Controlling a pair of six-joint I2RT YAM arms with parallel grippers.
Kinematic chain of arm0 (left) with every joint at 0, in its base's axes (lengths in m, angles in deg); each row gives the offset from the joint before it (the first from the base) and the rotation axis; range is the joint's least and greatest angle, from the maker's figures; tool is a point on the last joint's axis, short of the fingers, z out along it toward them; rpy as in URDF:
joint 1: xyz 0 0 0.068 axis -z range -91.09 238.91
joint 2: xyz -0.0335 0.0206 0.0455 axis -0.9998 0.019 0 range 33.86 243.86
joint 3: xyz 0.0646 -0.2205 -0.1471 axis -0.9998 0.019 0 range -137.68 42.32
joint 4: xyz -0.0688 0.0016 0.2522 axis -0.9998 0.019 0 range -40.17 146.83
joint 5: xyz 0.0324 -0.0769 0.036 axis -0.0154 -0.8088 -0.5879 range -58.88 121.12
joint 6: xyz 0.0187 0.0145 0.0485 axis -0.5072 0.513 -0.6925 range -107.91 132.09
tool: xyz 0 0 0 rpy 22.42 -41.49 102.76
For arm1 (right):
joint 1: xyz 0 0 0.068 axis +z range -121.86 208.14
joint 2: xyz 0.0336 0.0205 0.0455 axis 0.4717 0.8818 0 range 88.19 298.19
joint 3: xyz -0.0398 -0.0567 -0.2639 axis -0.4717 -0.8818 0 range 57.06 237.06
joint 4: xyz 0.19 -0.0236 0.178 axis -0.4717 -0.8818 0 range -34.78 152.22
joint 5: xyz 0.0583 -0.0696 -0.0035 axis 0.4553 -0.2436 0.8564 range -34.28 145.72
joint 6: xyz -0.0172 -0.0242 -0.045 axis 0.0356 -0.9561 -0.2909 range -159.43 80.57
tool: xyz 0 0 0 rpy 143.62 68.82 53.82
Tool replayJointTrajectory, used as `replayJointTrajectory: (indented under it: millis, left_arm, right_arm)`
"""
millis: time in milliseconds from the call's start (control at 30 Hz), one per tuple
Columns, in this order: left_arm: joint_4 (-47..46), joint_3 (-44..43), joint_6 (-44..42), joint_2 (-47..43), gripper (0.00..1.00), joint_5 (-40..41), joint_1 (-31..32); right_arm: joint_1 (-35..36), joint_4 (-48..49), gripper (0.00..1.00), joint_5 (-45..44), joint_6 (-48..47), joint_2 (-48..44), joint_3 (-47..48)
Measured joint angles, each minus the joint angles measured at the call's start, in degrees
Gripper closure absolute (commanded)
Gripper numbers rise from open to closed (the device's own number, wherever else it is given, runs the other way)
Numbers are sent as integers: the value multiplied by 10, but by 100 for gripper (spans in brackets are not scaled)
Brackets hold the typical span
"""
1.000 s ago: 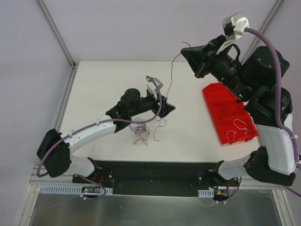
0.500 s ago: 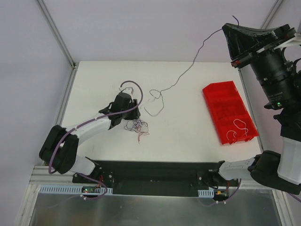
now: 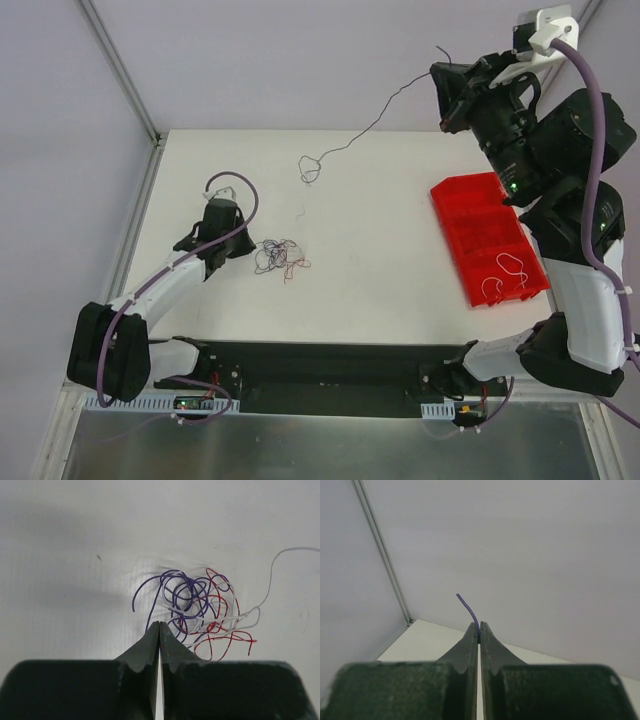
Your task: Untangle the cables
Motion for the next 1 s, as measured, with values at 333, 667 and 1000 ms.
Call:
replayJointTrajectory:
  millis: [333,667,1000]
  left_arm:
    - [8,64,53,-126,80,-2,-87]
    - [-176,57,18,-128,26,-274,3]
    - [-264,23,-39,-57,26,-332,98]
  right_arm:
    - [-21,5,100,-40,-24,-3,44]
    - [-22,-3,100,10,-19,-11,8]
    - [-22,-12,100,49,-3,-11,17]
